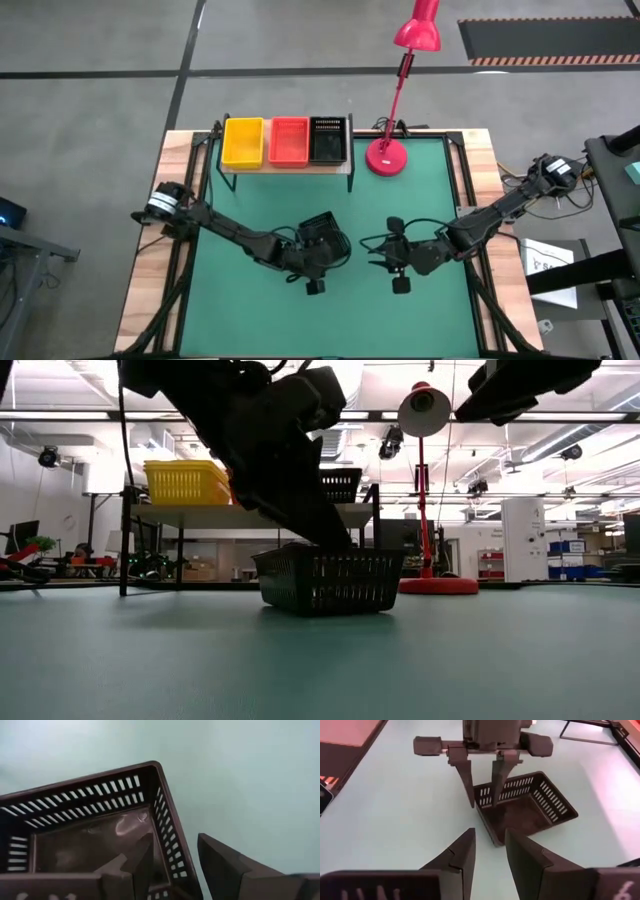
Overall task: Stack baskets on shelf by color
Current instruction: Stack the black bin on top of the stacked black bins on the shelf
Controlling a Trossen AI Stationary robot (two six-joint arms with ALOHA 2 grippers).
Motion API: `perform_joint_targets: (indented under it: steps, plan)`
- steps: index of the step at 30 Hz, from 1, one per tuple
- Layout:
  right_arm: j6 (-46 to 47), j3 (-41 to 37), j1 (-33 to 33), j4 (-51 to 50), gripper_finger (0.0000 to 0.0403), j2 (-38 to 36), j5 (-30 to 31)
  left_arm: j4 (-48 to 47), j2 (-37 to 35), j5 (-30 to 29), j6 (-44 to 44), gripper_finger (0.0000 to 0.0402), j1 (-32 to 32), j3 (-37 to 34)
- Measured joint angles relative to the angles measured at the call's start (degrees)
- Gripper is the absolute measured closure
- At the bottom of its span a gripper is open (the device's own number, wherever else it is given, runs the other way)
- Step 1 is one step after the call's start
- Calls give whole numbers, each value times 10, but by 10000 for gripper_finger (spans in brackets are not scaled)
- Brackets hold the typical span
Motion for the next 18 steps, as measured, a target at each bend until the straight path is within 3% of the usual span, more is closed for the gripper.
perform_joint_targets:
  steps: [18]
  plan:
    - [-3, -1, 0, 3, 308, -4, 0, 11, 41, 23, -14, 396, 5, 0]
